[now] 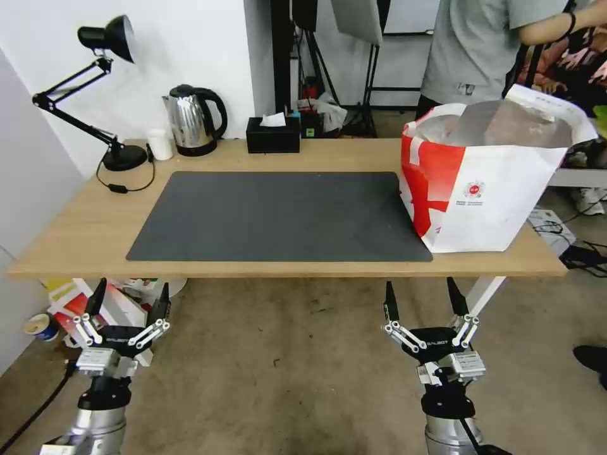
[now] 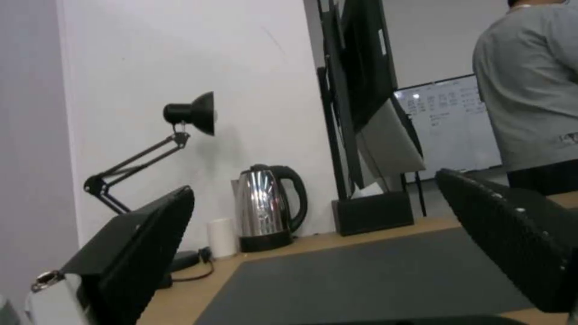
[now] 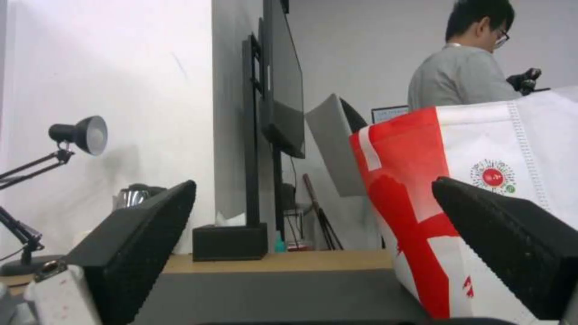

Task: Pick up the trash from the table and place it into the takeout bag.

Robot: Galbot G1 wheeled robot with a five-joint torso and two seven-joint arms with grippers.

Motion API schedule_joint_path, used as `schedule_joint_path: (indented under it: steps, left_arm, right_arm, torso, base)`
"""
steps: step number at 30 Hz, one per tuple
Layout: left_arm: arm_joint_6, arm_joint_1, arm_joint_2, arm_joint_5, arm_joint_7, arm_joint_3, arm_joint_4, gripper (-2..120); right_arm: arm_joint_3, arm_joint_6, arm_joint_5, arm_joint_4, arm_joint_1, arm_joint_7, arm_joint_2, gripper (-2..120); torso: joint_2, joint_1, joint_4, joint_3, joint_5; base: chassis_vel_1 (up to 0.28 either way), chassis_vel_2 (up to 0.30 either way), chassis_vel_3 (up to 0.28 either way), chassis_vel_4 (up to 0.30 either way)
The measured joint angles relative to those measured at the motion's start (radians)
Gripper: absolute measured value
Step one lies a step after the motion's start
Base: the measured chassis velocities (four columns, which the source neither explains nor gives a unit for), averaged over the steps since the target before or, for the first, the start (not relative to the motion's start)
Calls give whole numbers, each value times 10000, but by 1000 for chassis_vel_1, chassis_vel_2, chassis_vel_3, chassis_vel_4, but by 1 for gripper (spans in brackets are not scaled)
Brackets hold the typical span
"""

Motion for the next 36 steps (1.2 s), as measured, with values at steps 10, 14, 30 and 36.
schedule_joint_path:
  steps: [10, 14, 30, 36]
  left_arm:
    - [-96, -139, -72, -23, 9, 8, 162, 100]
    - [-121, -267, -111, -30, 16, 23, 196, 100]
    - [-136, -360, -51, -118, 28, -152, 77, 100]
    - [-239, -347, -71, -181, 31, -205, 66, 100]
  right_arm:
    - [0, 0, 0, 0, 0, 1, 0, 100]
    - [0, 0, 1, 0, 0, 0, 0, 100]
    - [0, 0, 1, 0, 0, 0, 0, 100]
    - [0, 0, 1, 0, 0, 0, 0, 100]
  torso:
    - [0, 1, 0, 0, 2]
    - [0, 1, -1, 0, 1]
    - [0, 0, 0, 0, 1]
    - [0, 0, 0, -1, 1]
  base:
    - [0, 0, 0, 0]
    - [0, 0, 0, 0]
    - [0, 0, 0, 0]
    - [0, 0, 0, 0]
